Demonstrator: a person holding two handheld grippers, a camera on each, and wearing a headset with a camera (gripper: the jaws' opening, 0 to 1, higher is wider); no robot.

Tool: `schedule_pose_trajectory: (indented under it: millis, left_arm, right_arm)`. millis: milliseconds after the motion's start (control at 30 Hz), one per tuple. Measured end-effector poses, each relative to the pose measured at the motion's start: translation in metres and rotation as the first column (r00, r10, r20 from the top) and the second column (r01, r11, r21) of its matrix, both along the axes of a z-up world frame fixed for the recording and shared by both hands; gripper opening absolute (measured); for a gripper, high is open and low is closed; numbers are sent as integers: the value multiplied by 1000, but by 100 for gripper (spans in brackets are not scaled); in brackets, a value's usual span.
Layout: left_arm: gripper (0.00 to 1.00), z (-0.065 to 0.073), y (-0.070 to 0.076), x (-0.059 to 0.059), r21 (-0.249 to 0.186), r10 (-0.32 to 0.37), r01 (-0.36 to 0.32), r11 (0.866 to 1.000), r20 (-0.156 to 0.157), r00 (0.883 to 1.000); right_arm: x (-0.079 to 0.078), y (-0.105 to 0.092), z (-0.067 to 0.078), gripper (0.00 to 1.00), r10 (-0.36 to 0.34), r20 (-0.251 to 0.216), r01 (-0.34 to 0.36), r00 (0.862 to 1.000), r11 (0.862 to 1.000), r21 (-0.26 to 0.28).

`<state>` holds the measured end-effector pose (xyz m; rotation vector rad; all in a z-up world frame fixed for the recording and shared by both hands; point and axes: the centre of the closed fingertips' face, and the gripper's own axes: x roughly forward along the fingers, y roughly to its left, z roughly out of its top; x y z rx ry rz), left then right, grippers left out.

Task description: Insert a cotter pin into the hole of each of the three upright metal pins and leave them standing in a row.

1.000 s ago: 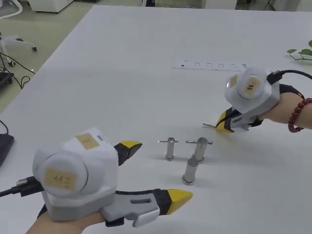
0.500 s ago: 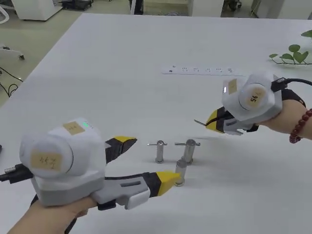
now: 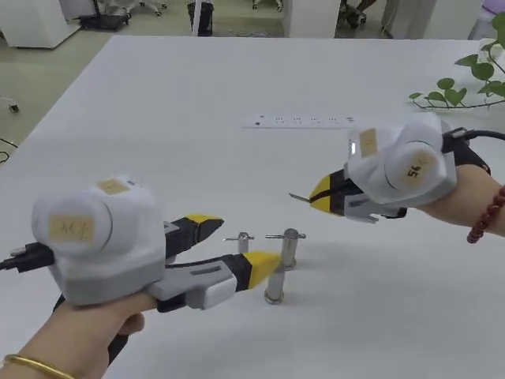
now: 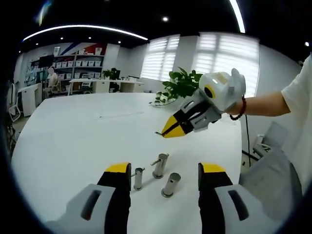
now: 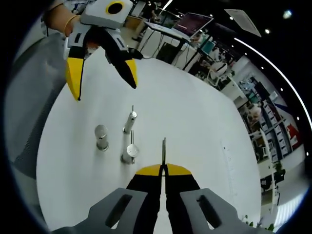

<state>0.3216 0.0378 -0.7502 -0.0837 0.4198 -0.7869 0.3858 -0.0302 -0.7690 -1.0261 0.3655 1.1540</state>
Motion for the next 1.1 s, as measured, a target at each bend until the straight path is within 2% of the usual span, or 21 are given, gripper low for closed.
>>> schedule_pose_trajectory:
  millis: [133,267,333,433,567,867,1100]
  left_arm:
    - [49,1,-1,3,-13,3,-3,1000,-10,1000]
    - [46,4,-3,6,-35,3,-4,999,-25,1000]
    - [44,5,-4,7,-45,3,-4,999,-29,1000]
    - [40,6,-6,7,-54,0,-2,999,-41,999]
    - [34,8,-9,9,-87,-3,-3,996,-65,998]
    - [23,13,-14,11,-147,-7,-7,989,-97,995]
    - [13,15,-18,9,-195,-11,-15,981,-130,991]
  right_arm:
    - [-9,8,7,2,30,24,-30,999,999,13]
    - [-17,15,9,2,60,43,-60,997,998,14]
    - [-21,18,11,2,79,67,-79,995,997,9]
    - [-26,23,12,2,94,74,-95,993,995,11]
    - [-35,29,14,2,123,94,-125,988,992,7]
    - [-47,39,17,2,166,133,-167,977,986,-4]
    - [-52,42,18,2,185,151,-185,971,983,-13]
